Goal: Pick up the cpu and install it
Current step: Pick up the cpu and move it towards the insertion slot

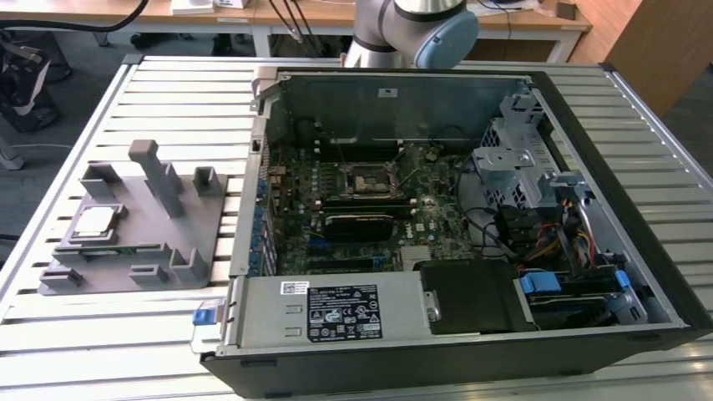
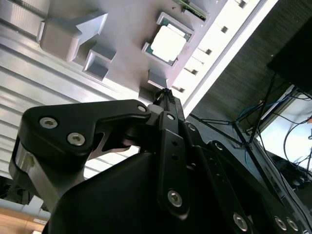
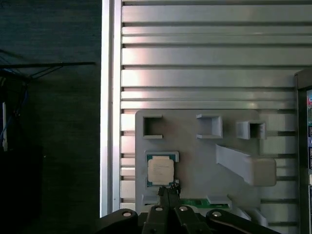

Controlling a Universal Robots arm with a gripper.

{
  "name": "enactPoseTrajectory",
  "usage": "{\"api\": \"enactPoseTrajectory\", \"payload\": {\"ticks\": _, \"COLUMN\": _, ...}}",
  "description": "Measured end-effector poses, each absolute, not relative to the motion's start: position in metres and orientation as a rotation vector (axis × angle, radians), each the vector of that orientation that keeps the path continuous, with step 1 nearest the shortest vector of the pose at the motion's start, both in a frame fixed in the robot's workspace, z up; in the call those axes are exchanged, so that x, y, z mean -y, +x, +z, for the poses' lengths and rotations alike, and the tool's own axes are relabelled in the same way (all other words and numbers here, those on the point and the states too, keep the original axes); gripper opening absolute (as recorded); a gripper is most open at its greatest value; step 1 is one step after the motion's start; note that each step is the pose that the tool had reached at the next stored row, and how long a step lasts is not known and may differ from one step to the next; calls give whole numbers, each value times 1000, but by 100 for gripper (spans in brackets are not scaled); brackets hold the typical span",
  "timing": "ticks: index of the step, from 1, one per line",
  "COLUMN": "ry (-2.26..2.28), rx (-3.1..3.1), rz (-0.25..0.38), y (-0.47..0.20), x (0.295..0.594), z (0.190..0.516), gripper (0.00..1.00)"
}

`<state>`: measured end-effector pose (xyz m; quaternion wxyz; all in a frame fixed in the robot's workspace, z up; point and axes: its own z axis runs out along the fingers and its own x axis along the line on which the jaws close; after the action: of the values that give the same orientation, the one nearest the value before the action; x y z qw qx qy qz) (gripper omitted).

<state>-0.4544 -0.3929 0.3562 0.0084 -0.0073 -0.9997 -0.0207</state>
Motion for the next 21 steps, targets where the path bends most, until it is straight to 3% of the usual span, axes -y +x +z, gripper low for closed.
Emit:
{"api": "enactPoseTrajectory", "payload": {"ticks": 14, "ry": -25, "rx": 3124, "rz": -63, "y": -456, "x": 393, "z": 352, "gripper": 11}}
{"api": "enactPoseTrajectory", "payload": {"ticks": 16, "ry": -25, "rx": 3124, "rz": -62, "y": -455, "x": 393, "z": 351, "gripper": 16}}
{"api": "enactPoseTrajectory", "payload": {"ticks": 19, "ry": -25, "rx": 3124, "rz": -61, "y": -455, "x": 393, "z": 350, "gripper": 35}}
{"api": "enactPoseTrajectory", "payload": {"ticks": 21, "ry": -25, "rx": 3124, "rz": -60, "y": -455, "x": 393, "z": 349, "gripper": 41}}
